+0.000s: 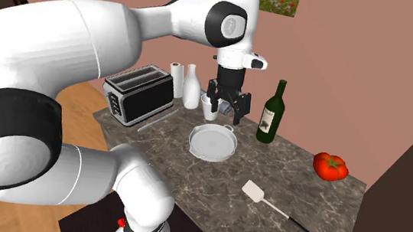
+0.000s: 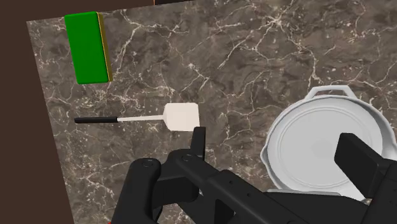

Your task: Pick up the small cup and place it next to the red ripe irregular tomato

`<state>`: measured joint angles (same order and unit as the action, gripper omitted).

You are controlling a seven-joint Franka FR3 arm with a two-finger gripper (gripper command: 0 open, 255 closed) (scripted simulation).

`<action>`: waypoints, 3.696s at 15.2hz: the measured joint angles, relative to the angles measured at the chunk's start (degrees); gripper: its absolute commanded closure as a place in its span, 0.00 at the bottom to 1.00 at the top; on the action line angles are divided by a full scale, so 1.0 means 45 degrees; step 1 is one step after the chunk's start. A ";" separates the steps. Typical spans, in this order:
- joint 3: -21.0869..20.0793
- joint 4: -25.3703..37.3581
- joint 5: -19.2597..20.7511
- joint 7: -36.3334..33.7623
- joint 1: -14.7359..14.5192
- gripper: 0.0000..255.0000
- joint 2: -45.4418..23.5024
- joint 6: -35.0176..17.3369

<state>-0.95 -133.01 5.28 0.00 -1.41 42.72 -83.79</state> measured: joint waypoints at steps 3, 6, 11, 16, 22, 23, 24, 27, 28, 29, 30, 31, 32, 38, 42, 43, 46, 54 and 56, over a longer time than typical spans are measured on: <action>-0.0098 -0.0212 -0.0235 -0.0201 -0.0077 0.00 -0.0202 -0.0417; -0.0301 -0.0193 -0.0738 -0.0591 -0.0235 0.00 -0.1126 -0.1359; -0.0706 -0.0369 -0.1616 -0.1241 -0.0566 0.00 -0.2523 -0.3071; -0.1194 0.0065 -0.2446 -0.1878 -0.0941 0.00 -0.4355 -0.4682; -0.1593 0.1076 -0.3178 -0.2294 -0.1267 0.00 -0.6810 -0.6436; -0.1654 0.1364 -0.3272 -0.2355 -0.1314 0.00 -0.7287 -0.6687; -0.1710 0.1557 -0.3387 -0.2420 -0.1369 0.00 -0.7571 -0.6839; -0.1947 0.2337 -0.3673 -0.2683 -0.1576 0.00 -0.8882 -0.7573; -0.2007 0.2678 -0.3743 -0.2745 -0.1632 0.00 -0.9342 -0.7758; -0.2051 0.2992 -0.3813 -0.2785 -0.1675 0.00 -0.9771 -0.7937; -0.2093 0.3372 -0.3869 -0.2834 -0.1719 0.00 -1.0210 -0.8061; -0.2144 0.3578 -0.3956 -0.2871 -0.1773 0.00 -1.0561 -0.8271; -0.2210 0.4037 -0.3993 -0.2991 -0.1851 0.00 -1.1007 -0.8335; -0.2320 0.4269 -0.4092 -0.3039 -0.2006 0.00 -1.1985 -0.9202; -0.2361 0.4100 -0.4094 -0.3060 -0.2085 0.00 -1.2270 -0.9674; -0.2367 0.4083 -0.4095 -0.3069 -0.2096 0.00 -1.2289 -0.9712; -0.2372 0.4079 -0.4093 -0.3079 -0.2106 0.00 -1.2312 -0.9746; -0.2372 0.4075 -0.4093 -0.3079 -0.2107 1.00 -1.2315 -0.9754; -0.2372 0.4076 -0.4093 -0.3079 -0.2107 1.00 -1.2316 -0.9754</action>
<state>-11.62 -114.67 -13.13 -13.86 -10.90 -12.70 -127.68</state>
